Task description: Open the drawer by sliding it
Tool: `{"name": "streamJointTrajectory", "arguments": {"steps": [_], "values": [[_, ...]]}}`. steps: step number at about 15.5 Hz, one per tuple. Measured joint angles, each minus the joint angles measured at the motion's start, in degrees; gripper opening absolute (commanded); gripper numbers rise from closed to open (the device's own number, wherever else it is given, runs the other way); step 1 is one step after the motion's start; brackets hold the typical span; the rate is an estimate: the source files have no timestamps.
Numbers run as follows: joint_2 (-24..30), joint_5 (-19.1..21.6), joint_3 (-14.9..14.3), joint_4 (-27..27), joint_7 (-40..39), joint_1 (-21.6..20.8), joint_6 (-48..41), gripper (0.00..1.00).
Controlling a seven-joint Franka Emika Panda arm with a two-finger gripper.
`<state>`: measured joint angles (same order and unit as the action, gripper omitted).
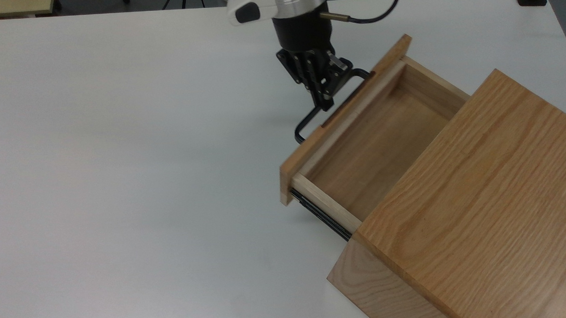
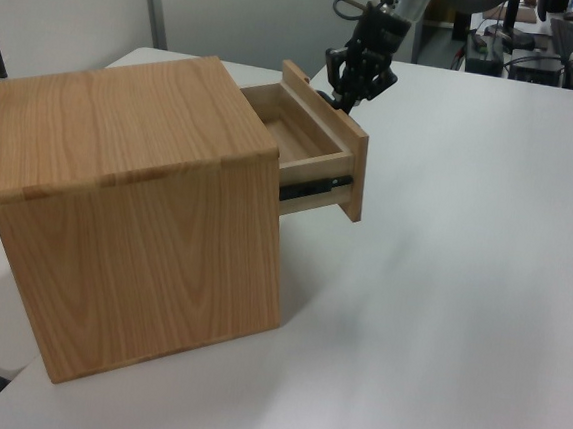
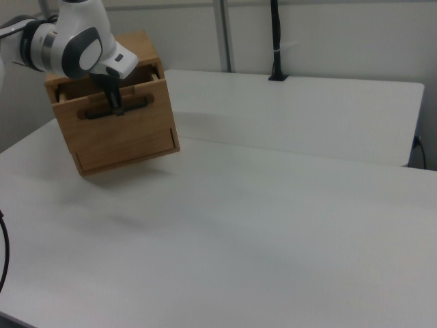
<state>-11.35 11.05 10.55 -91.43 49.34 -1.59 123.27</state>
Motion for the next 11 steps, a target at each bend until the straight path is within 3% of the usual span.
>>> {"name": "streamJointTrajectory", "arguments": {"steps": [5, 7, 9, 10, 11], "values": [[3.5, 0.0, 0.0, -2.4, -4.5, 3.8, -7.3, 0.06], [4.2, 0.0, 0.0, -2.6, -6.2, 5.3, -9.9, 0.18], [4.6, 0.0, -0.1, -2.7, -7.6, 6.8, -11.4, 0.39], [4.6, 0.0, -0.2, -2.8, -7.7, 7.6, -11.5, 0.54], [4.6, 0.0, -0.4, -2.9, -8.1, 8.6, -11.5, 0.6]]}}
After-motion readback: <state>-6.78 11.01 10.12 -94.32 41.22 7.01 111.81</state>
